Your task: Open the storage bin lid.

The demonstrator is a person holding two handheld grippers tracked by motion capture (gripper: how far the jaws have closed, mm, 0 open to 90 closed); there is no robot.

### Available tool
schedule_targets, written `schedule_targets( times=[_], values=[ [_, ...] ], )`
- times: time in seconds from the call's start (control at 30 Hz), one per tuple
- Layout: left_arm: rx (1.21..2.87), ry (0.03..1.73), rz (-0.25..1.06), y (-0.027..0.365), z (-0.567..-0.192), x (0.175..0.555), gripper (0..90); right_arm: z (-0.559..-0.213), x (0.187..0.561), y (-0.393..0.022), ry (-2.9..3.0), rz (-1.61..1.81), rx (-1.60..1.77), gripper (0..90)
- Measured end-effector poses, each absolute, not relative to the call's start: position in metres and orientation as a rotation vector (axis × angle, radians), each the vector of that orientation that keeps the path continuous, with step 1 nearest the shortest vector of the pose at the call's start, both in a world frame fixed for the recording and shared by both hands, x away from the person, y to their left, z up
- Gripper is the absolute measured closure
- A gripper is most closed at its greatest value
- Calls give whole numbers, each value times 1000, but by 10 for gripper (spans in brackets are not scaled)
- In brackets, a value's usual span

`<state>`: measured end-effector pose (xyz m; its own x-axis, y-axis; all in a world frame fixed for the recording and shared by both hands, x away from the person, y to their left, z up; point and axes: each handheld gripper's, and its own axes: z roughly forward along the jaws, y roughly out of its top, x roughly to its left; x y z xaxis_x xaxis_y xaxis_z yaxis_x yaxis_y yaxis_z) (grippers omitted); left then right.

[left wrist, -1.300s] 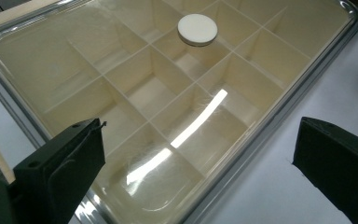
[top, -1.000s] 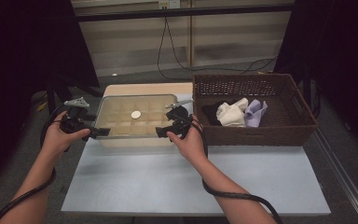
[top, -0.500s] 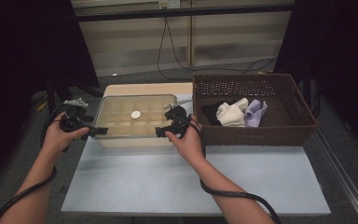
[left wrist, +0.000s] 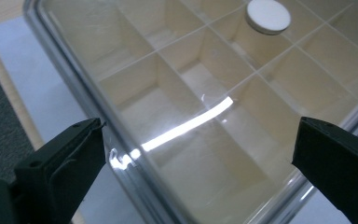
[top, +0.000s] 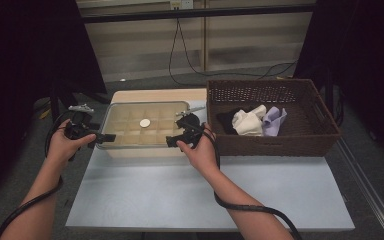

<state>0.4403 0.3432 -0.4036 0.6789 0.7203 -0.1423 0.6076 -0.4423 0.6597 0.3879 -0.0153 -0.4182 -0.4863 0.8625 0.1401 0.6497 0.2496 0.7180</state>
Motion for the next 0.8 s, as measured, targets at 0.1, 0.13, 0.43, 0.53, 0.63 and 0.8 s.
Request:
schedule_targets(
  times=[0.1,0.13,0.43,0.53,0.63,0.8],
  values=[
    [2206,1019,185,345,-407,441,21,-418,388,-15,2243,1079,1396,88],
    [2223,1008,176,344,-409,441,21,-418,388,-15,2243,1078,1397,88],
    [2180,1049,152,346,-416,442,15,-419,390,-14,2236,1073,1417,77],
    [2171,1054,144,346,-417,443,13,-419,392,-13,2232,1066,1444,76],
    [2154,1071,104,345,-420,445,12,-418,393,-13,2229,1058,1450,74],
    [2153,1080,111,344,-419,446,11,-418,395,-13,2227,1057,1461,76]
  ],
)
